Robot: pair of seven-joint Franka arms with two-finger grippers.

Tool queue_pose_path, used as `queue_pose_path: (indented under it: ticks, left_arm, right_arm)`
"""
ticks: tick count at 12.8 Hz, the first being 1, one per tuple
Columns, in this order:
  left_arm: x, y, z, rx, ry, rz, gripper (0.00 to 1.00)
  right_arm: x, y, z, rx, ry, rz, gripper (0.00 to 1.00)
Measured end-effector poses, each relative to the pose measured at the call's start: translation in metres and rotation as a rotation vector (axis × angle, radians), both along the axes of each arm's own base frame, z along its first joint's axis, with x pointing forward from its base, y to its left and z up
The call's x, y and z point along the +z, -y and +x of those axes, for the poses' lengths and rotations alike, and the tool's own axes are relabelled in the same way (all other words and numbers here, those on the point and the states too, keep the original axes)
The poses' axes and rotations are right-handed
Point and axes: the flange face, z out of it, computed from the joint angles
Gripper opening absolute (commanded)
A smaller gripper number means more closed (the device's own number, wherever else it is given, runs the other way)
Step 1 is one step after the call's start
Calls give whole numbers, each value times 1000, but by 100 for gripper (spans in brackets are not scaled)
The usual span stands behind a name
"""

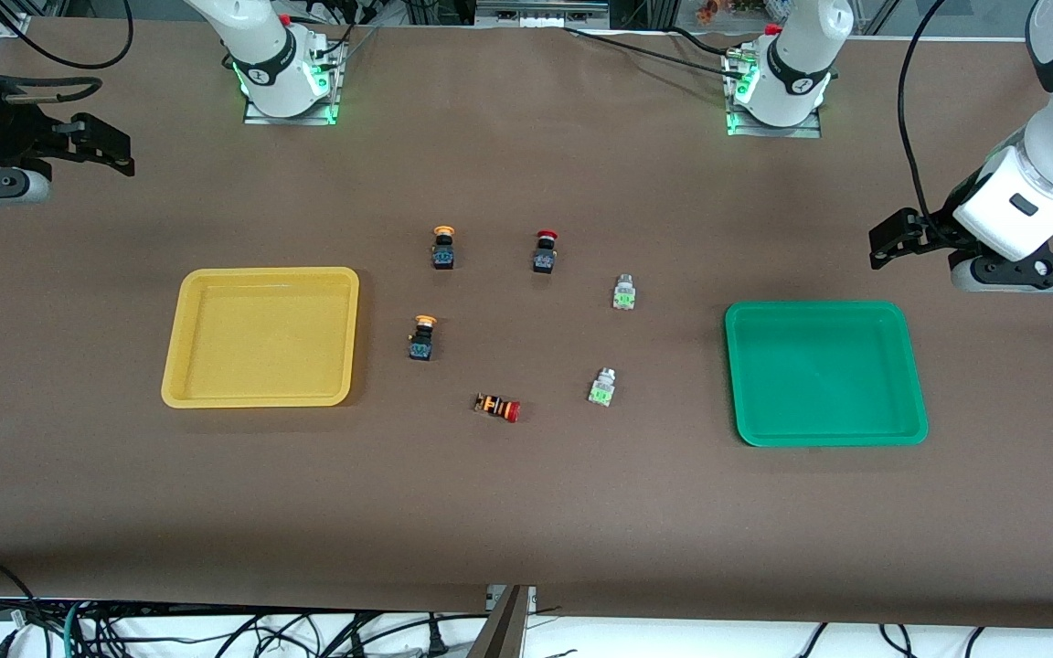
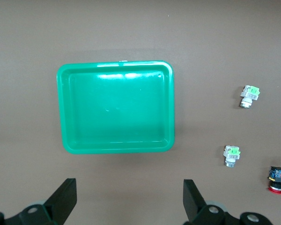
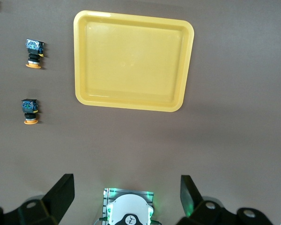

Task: Place green and yellow buttons in trays
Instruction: 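Reach the right gripper toward the black button beside the yellow tray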

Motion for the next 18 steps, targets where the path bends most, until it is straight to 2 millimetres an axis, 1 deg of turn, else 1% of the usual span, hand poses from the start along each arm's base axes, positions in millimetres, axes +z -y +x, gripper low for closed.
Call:
queue_pose_path:
  ticks: [5, 6, 7, 8, 9, 10, 12, 14, 15, 18]
  left_arm:
    - [0, 0, 0, 0, 0, 0, 100]
    - [0, 0, 0, 0, 0, 0, 100]
    - [0, 0, 0, 0, 0, 0, 100]
    - [0, 0, 0, 0, 0, 0, 100]
    - [0, 0, 0, 0, 0, 0, 100]
    - [0, 0, 0, 0, 0, 0, 100]
    - [0, 0, 0, 0, 1, 0, 100]
    - [0, 0, 0, 0, 1, 0, 100]
    - [0, 0, 0, 0, 1, 0, 100]
    - [0, 0, 0, 0, 1, 0, 100]
  right_arm:
    - [-1, -1, 1, 2, -3, 2, 100]
    - [-5, -5, 3, 8, -10, 6, 100]
    - [-13, -12, 6, 20, -23, 7, 100]
    - [-26, -22, 13, 39, -41, 6, 100]
    - [-44, -36, 21, 60, -67, 5, 100]
    - [-66, -49, 30, 79, -95, 12, 100]
    - [-111, -82, 47, 109, -141, 62, 100]
    - [-151, -119, 59, 107, -148, 69, 100]
    - [-169, -139, 63, 72, -136, 56, 100]
    - [-227, -208, 71, -6, -73, 34, 100]
